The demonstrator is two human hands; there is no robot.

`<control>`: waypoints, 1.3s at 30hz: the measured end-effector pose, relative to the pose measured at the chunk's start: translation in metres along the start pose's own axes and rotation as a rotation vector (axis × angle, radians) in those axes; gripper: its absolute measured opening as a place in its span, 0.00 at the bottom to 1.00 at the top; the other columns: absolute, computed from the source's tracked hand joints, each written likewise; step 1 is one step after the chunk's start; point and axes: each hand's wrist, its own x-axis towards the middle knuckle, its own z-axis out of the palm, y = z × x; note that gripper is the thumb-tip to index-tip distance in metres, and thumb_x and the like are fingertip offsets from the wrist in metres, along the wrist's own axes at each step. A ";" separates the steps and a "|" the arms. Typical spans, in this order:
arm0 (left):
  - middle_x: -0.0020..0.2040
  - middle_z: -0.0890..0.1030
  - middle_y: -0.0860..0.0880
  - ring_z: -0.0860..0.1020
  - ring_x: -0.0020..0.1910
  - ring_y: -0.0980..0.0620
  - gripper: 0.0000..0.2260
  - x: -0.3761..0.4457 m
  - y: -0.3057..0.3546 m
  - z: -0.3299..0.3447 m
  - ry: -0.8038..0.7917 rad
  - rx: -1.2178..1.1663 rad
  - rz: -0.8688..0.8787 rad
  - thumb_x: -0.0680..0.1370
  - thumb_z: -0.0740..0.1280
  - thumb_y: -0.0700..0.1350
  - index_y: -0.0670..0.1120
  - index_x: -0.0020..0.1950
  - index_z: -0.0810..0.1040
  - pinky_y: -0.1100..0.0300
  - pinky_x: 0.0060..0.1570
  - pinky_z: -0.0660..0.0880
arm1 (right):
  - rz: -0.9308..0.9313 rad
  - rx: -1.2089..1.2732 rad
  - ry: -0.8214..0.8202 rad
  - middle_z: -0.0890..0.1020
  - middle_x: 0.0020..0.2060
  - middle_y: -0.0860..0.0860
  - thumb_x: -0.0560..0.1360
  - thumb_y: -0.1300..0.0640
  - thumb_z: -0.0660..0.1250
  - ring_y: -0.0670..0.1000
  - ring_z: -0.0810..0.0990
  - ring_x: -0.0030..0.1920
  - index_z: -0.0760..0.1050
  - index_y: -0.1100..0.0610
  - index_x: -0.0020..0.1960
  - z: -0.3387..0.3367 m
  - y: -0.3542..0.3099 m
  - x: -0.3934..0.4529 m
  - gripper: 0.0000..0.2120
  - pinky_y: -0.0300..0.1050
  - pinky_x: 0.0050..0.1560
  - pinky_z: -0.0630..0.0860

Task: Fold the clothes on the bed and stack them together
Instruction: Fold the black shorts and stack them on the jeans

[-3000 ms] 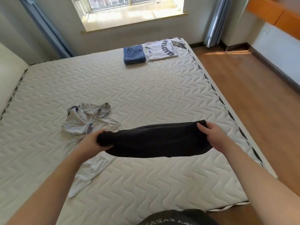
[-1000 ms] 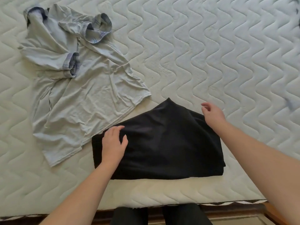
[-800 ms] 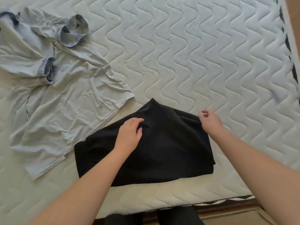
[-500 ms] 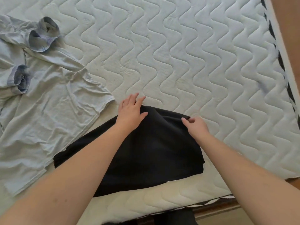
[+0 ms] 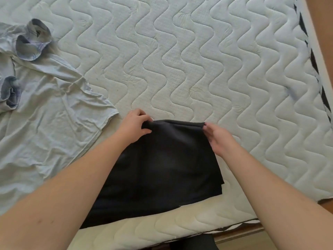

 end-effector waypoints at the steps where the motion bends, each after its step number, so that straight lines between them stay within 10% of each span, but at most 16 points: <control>1: 0.59 0.73 0.48 0.70 0.61 0.46 0.14 -0.001 0.000 0.000 0.009 -0.007 0.008 0.73 0.75 0.47 0.51 0.59 0.81 0.55 0.63 0.67 | 0.009 0.070 -0.037 0.82 0.52 0.53 0.82 0.54 0.60 0.53 0.79 0.54 0.74 0.60 0.64 0.000 -0.002 -0.001 0.14 0.44 0.51 0.75; 8: 0.65 0.70 0.46 0.70 0.65 0.46 0.27 -0.002 -0.003 0.005 0.043 -0.143 -0.103 0.72 0.76 0.45 0.53 0.70 0.72 0.52 0.68 0.67 | -0.209 -0.525 -0.203 0.77 0.56 0.51 0.80 0.51 0.66 0.50 0.78 0.56 0.70 0.44 0.69 0.005 -0.003 -0.003 0.19 0.46 0.59 0.75; 12: 0.65 0.71 0.47 0.71 0.64 0.46 0.26 0.003 -0.004 0.004 0.072 -0.204 -0.200 0.74 0.74 0.44 0.53 0.70 0.70 0.51 0.66 0.70 | -0.167 -0.051 -0.152 0.83 0.46 0.49 0.79 0.62 0.64 0.46 0.81 0.45 0.78 0.53 0.59 0.009 -0.016 0.000 0.10 0.36 0.44 0.77; 15: 0.63 0.75 0.47 0.73 0.63 0.47 0.21 0.008 -0.004 0.004 0.138 -0.251 -0.253 0.77 0.71 0.44 0.51 0.68 0.72 0.54 0.62 0.69 | -0.128 0.203 -0.057 0.83 0.48 0.48 0.79 0.61 0.66 0.47 0.81 0.50 0.75 0.51 0.58 0.000 -0.021 0.006 0.09 0.42 0.55 0.76; 23: 0.51 0.80 0.51 0.76 0.52 0.52 0.07 0.012 -0.002 0.009 0.225 -0.347 -0.330 0.78 0.69 0.46 0.49 0.56 0.79 0.60 0.52 0.69 | -0.383 -0.695 0.110 0.81 0.47 0.47 0.73 0.40 0.71 0.48 0.79 0.49 0.76 0.50 0.52 -0.006 0.003 0.002 0.17 0.45 0.49 0.76; 29: 0.45 0.78 0.53 0.76 0.48 0.52 0.03 0.011 -0.004 0.008 0.220 -0.442 -0.359 0.79 0.68 0.48 0.52 0.52 0.77 0.61 0.46 0.68 | -0.310 -0.425 -0.010 0.83 0.51 0.54 0.74 0.53 0.72 0.50 0.84 0.46 0.73 0.50 0.55 0.002 -0.006 0.004 0.12 0.42 0.41 0.76; 34: 0.53 0.80 0.51 0.77 0.53 0.53 0.15 0.009 -0.011 0.004 0.107 -0.472 -0.320 0.76 0.73 0.50 0.54 0.61 0.76 0.58 0.55 0.73 | -0.346 -0.309 -0.093 0.81 0.59 0.56 0.77 0.60 0.69 0.52 0.80 0.60 0.76 0.51 0.65 0.011 -0.011 0.007 0.17 0.50 0.63 0.76; 39: 0.51 0.83 0.52 0.79 0.52 0.55 0.08 0.013 -0.015 0.000 0.131 -0.508 -0.370 0.77 0.71 0.48 0.53 0.55 0.79 0.60 0.52 0.73 | -0.360 -0.130 -0.005 0.83 0.56 0.55 0.78 0.64 0.66 0.48 0.82 0.53 0.79 0.57 0.61 0.007 -0.008 0.006 0.12 0.40 0.58 0.78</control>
